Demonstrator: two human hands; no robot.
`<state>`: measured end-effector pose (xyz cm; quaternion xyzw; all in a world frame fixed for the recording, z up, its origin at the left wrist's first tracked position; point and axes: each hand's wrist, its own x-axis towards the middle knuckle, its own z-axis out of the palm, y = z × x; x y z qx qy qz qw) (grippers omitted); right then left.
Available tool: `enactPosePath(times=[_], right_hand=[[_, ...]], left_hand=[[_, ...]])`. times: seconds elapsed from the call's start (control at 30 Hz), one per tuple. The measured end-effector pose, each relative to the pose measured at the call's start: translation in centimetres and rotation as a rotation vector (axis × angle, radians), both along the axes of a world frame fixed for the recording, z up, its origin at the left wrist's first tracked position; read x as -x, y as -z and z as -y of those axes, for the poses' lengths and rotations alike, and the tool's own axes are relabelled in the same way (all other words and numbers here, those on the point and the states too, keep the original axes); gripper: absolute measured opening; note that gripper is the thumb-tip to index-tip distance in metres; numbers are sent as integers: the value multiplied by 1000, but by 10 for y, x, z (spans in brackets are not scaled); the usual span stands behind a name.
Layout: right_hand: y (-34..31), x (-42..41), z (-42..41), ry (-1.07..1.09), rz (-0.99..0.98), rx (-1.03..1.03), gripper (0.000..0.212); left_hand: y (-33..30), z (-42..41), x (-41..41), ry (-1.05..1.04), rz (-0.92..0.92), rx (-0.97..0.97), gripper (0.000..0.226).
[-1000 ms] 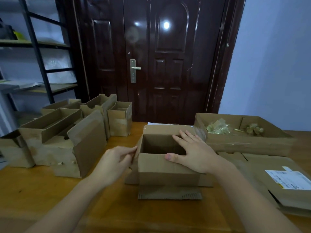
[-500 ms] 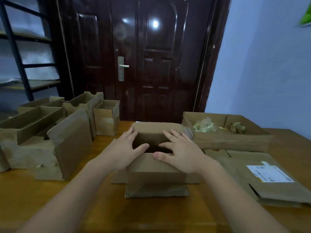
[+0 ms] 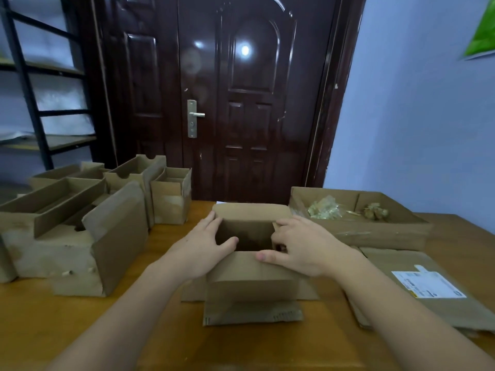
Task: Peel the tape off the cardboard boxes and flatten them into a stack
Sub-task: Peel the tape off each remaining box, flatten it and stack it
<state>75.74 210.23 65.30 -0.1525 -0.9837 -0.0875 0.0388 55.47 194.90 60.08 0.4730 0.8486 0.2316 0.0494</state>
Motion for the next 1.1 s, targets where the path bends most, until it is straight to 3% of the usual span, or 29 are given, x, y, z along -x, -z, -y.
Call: enactPosePath(times=[0.17,0.43,0.53,0.73,0.97,1.1], right_hand=[[-10,-20,-20,-30,-187,47,74],[4,-69,-49,49,-170,120,90],[27,-74,-44,101,-186,295,100],[76,-64,-16,144,-433,742,104],[79,-56,-9,215,-497,649,96],[80,-50,-1,315,-643,615,89]], left_hand=[[-5,3,-4,6,-2,15,85],[-5,2,-6,6,19,13,84],[-2,1,-5,8,47,-19,84],[4,0,-2,23,117,-88,85],[7,14,-12,109,319,-246,71],[1,28,-24,145,493,-364,83]])
